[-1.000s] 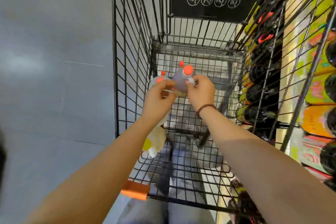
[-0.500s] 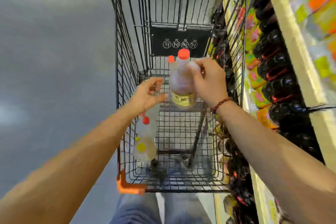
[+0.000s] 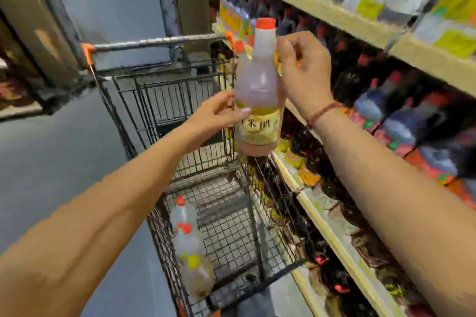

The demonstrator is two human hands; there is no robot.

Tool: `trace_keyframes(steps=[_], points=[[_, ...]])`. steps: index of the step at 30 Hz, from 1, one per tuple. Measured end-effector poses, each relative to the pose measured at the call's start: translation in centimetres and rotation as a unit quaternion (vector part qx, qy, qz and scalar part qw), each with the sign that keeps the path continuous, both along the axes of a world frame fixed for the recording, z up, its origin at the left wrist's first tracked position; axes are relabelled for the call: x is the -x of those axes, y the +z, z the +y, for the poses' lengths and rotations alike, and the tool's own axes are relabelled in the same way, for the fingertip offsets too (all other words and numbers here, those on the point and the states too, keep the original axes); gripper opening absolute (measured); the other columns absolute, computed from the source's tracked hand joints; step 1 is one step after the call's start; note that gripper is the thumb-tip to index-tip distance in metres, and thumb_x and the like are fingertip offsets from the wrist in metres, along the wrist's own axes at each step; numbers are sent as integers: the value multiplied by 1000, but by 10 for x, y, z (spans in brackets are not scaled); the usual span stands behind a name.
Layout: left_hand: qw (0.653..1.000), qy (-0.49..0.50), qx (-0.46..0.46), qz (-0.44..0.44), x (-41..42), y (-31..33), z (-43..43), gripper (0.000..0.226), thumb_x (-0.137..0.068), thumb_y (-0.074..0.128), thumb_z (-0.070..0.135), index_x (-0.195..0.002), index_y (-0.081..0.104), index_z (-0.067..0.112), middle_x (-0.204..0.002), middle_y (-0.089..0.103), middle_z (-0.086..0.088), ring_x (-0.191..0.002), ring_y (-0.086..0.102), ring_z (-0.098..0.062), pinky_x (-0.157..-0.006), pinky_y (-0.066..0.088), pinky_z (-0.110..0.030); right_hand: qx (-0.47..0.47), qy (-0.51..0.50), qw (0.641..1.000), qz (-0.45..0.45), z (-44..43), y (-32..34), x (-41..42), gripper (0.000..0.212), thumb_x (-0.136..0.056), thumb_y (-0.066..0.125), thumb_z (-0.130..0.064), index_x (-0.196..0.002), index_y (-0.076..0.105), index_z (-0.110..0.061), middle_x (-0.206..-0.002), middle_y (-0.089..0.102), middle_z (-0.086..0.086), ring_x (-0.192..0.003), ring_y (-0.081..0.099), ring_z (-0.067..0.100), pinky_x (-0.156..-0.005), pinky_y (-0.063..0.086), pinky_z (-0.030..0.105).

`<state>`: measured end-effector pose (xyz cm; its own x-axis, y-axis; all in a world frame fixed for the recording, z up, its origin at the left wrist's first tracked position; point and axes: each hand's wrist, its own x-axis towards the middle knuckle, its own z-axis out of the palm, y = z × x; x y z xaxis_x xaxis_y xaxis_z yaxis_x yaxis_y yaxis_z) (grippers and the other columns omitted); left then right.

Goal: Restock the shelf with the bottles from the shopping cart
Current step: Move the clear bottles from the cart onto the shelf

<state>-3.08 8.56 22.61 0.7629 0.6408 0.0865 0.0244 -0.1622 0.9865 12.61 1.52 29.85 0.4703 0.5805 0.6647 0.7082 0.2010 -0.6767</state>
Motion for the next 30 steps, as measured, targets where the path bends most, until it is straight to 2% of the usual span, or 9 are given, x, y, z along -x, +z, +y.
trace_keyframes(steps=[3,5,7,10,16,20,24,27,30], points=[[998,-58,3,-31,-25,23,-21,51,-72,71,47,-118,55,32,-112,65,6,-98,62,-8,-82,49,-29,-26,-77,997,-10,-34,32,-7,20,-88,49,-27,-68,52,-30,-65,51,-16,-72,51,7,-65,38,27],[992,-97,22,-72,-43,37,-38,53,-70,70,39,-119,55,23,-103,67,6,-87,64,-3,-71,51,-19,-34,-115,993,-18,-62,49,-13,25,-89,49,-29,-66,43,-36,-64,48,-18,-69,50,6,-64,37,26],[984,-146,37,-97,-63,52,-59,58,-65,70,37,-118,53,21,-99,68,9,-85,65,-2,-70,51,-18,-44,-153,987,-27,-93,63,-22,24,-90,49,-30,-67,44,-35,-64,47,-18,-63,47,-1,-64,37,26],[970,-203,52,-120,-95,63,-98,52,-59,71,40,-108,56,29,-95,71,13,-91,65,-8,-81,51,-36,-54,-212,974,-54,-144,77,-33,21,-91,48,-29,-70,49,-27,-65,47,-18,-64,46,-6,-61,35,17],[942,-295,94,-128,-146,73,-203,51,-55,75,41,-101,59,28,-90,72,8,-84,68,-11,-67,55,-32,-47,-355,931,-73,-264,87,-50,20,-93,48,-28,-75,51,-19,-62,47,-19,-60,48,-8,-58,33,13],[914,-370,124,-107,-161,76,-286,40,-62,71,34,-99,59,25,-88,68,6,-71,66,-2,-51,48,-19,-40,-454,888,-58,-353,85,-46,24,-93,50,-28,-75,58,-14,-66,51,-14,-65,50,4,-62,36,24],[878,-446,159,-75,-161,76,-367,58,-51,74,45,-104,62,25,-95,71,4,-84,68,-11,-65,53,-28,-25,-542,839,-35,-436,87,-24,27,-92,54,-31,-77,62,-10,-71,58,-5,-70,54,10,-62,40,21],[849,-489,192,-53,-154,66,-426,59,-50,75,45,-103,63,23,-96,73,2,-86,68,-15,-78,52,-37,-34,-589,807,-18,-494,82,3,15,-90,58,-30,-81,61,-18,-74,58,-11,-73,56,8,-67,44,23],[827,-522,209,-17,-137,57,-484,66,-48,76,47,-109,61,24,-103,72,1,-95,67,-19,-81,53,-41,-15,-584,812,1,-552,68,37,13,-88,60,-26,-99,58,-21,-89,60,-12,-75,55,1,-69,46,17]])
